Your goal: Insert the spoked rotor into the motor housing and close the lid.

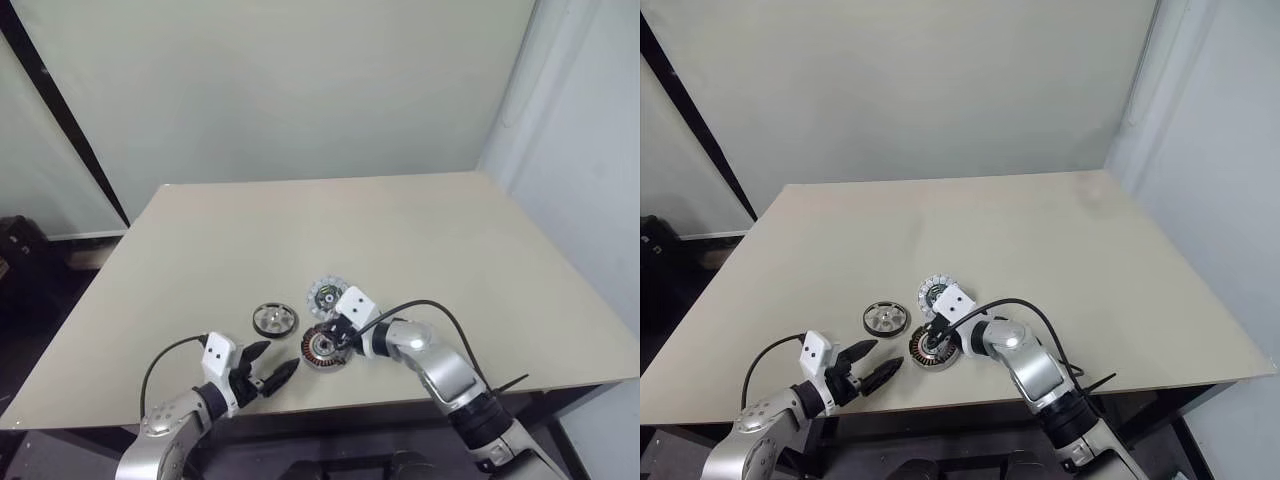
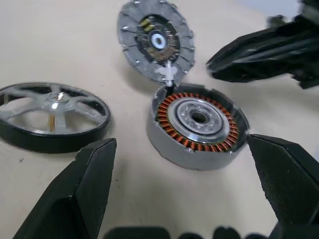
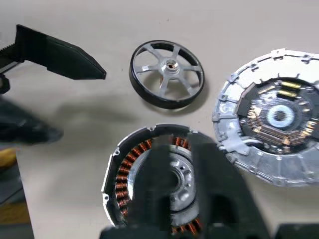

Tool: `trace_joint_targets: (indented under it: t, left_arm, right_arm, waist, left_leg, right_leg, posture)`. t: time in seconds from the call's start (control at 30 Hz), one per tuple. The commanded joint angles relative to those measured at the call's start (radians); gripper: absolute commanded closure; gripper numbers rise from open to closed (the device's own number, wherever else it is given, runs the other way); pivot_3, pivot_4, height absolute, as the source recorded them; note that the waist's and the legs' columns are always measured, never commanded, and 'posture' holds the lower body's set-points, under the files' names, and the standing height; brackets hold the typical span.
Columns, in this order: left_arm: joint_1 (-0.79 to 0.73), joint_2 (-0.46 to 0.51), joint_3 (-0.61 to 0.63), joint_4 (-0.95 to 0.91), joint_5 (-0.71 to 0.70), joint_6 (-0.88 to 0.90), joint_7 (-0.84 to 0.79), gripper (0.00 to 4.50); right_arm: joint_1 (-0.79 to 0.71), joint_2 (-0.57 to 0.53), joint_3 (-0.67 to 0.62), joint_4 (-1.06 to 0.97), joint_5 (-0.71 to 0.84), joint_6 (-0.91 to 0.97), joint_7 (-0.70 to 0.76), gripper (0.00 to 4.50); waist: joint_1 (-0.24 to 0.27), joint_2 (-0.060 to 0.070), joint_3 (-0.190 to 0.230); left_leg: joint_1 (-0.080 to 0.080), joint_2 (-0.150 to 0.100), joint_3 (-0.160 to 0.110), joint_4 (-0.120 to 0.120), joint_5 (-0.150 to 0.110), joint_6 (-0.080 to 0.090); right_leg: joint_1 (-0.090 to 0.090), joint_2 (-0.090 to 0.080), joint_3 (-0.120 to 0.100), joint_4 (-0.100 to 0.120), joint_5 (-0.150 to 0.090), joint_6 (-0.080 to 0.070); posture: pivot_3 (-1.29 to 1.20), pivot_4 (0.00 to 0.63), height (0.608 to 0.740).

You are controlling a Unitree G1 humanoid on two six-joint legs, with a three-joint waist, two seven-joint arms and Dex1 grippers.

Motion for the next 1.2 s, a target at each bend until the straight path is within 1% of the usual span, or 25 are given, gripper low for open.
trace_joint_targets:
  t: [0.03,0.13,0.27,0.4,0.53,0.7,0.77,0.83,1.07,1.2]
  left_arm:
    - [-0.021,-0.028,0.063,0.005,-0.056,0.041,0.054,0.00]
    - [-0.029,-0.050,0.098,0.020,-0.086,0.088,0.097,0.00]
    - [-0.066,-0.088,0.147,0.056,-0.134,0.165,0.172,0.00]
    - [-0.141,-0.132,0.191,0.112,-0.175,0.246,0.258,0.00]
    - [-0.213,-0.159,0.215,0.168,-0.200,0.295,0.302,0.00]
    - [-0.309,-0.175,0.206,0.270,-0.159,0.283,0.344,0.00]
    - [-0.333,-0.183,0.213,0.301,-0.158,0.263,0.349,0.40]
    - [-0.345,-0.185,0.211,0.310,-0.158,0.257,0.347,0.90]
    - [-0.340,-0.175,0.224,0.288,-0.182,0.263,0.319,3.33]
    - [-0.299,-0.164,0.256,0.204,-0.266,0.328,0.300,4.22]
  right_arm:
    - [0.013,-0.010,-0.040,-0.083,0.031,-0.009,-0.006,2.56]
    - [0.035,-0.028,-0.057,-0.114,0.042,-0.001,-0.010,1.45]
    - [0.074,-0.056,-0.085,-0.164,0.057,0.011,-0.015,0.07]
    - [0.120,-0.077,-0.105,-0.226,0.075,0.044,-0.021,0.03]
    - [0.154,-0.096,-0.108,-0.265,0.081,0.052,-0.030,0.03]
    - [0.192,-0.105,-0.101,-0.293,0.078,0.054,-0.056,0.03]
    - [0.202,-0.106,-0.099,-0.302,0.079,0.058,-0.063,0.00]
    - [0.210,-0.108,-0.098,-0.310,0.081,0.062,-0.069,0.00]
    - [0.233,-0.124,-0.108,-0.323,0.086,0.069,-0.085,0.00]
    - [0.240,-0.130,-0.110,-0.320,0.088,0.066,-0.089,0.00]
  waist:
    - [0.000,0.000,0.000]
    - [0.000,0.000,0.000]
    - [0.001,0.000,0.000]
    - [0.004,-0.001,0.000]
    - [0.003,-0.001,0.000]
    - [0.004,-0.002,-0.001]
    - [0.004,-0.002,-0.001]
    - [0.003,-0.002,-0.001]
    - [0.003,-0.004,-0.001]
    - [-0.003,-0.004,-0.002]
  left_leg:
    - [0.000,0.000,0.000,0.000,0.000,0.000]
    - [0.000,0.000,0.000,0.000,0.000,0.000]
    - [0.000,0.000,0.000,0.000,0.000,0.000]
    - [-0.001,0.000,0.000,0.001,0.000,0.000]
    - [-0.001,0.000,0.000,0.001,0.000,0.000]
    - [-0.001,0.000,0.000,0.001,0.000,0.000]
    - [0.000,-0.001,0.000,0.001,0.000,0.000]
    - [-0.001,-0.001,0.000,0.001,0.000,0.000]
    - [-0.001,-0.001,0.000,0.001,0.000,0.000]
    - [0.000,0.001,0.002,0.001,0.000,-0.001]
  right_leg:
    - [0.000,0.000,0.000,0.000,0.000,0.000]
    - [0.000,0.000,0.000,0.000,0.000,0.000]
    - [0.001,0.000,0.000,0.000,0.000,0.000]
    - [0.001,0.000,0.000,0.000,0.000,0.000]
    - [0.001,0.000,0.000,-0.001,0.000,0.000]
    - [0.001,0.000,0.000,-0.001,0.000,0.000]
    - [0.001,0.000,0.000,-0.001,0.000,0.000]
    - [0.001,0.000,0.000,-0.001,0.000,0.000]
    - [0.001,0.000,0.000,-0.001,0.000,0.000]
    - [0.001,0.000,0.001,-0.001,0.000,0.000]
  posture:
    - [0.00,0.000,0.740]
    - [0.00,0.000,0.740]
    - [0.00,0.000,0.740]
    - [0.00,0.000,0.740]
    - [0.00,0.000,0.740]
    - [0.00,0.000,0.740]
    - [0.00,0.000,0.740]
    - [0.00,0.000,0.740]
    - [0.00,0.000,0.740]
    - [0.00,0.000,0.740]
